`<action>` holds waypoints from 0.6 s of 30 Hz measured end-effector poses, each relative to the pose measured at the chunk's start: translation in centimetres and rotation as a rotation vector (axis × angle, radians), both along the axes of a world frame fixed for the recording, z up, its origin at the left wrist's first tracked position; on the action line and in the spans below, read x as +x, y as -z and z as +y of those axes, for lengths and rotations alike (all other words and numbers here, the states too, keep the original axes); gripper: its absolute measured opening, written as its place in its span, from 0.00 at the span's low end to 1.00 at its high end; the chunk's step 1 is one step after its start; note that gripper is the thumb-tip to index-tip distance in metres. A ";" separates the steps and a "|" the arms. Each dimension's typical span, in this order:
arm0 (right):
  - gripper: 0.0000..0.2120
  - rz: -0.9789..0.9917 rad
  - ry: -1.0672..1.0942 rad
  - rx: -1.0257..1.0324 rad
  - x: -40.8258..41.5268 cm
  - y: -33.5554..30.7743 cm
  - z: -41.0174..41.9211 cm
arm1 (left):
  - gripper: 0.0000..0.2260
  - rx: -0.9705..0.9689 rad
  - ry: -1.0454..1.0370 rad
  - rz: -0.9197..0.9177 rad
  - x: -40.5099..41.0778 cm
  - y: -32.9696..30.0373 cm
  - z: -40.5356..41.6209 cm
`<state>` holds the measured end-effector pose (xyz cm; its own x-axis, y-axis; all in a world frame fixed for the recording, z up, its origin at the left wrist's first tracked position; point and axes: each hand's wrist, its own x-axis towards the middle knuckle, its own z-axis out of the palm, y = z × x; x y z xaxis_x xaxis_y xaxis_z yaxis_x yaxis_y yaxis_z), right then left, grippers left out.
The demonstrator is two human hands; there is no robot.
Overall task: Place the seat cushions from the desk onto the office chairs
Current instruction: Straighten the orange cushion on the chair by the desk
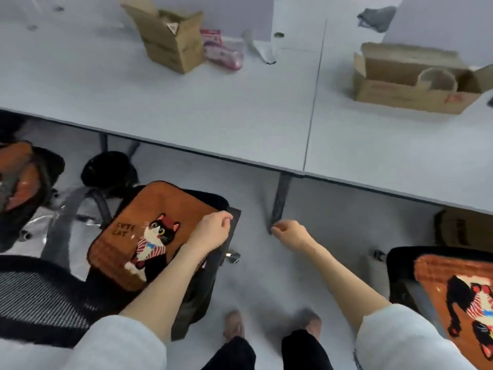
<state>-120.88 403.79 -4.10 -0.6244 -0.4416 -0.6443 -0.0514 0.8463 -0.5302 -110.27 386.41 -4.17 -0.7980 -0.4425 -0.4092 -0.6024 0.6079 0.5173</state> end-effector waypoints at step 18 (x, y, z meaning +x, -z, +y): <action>0.18 -0.022 -0.490 0.084 0.9 8.2 -28.4 | 0.18 0.075 -0.596 -0.315 9.8 11.0 -19.0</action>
<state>-119.96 375.34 -12.28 -0.3419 -0.6261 -0.7008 -0.4435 0.7649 -0.4671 -100.50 367.44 -15.18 -0.2642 -0.7310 -0.6292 -0.9523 0.0943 0.2903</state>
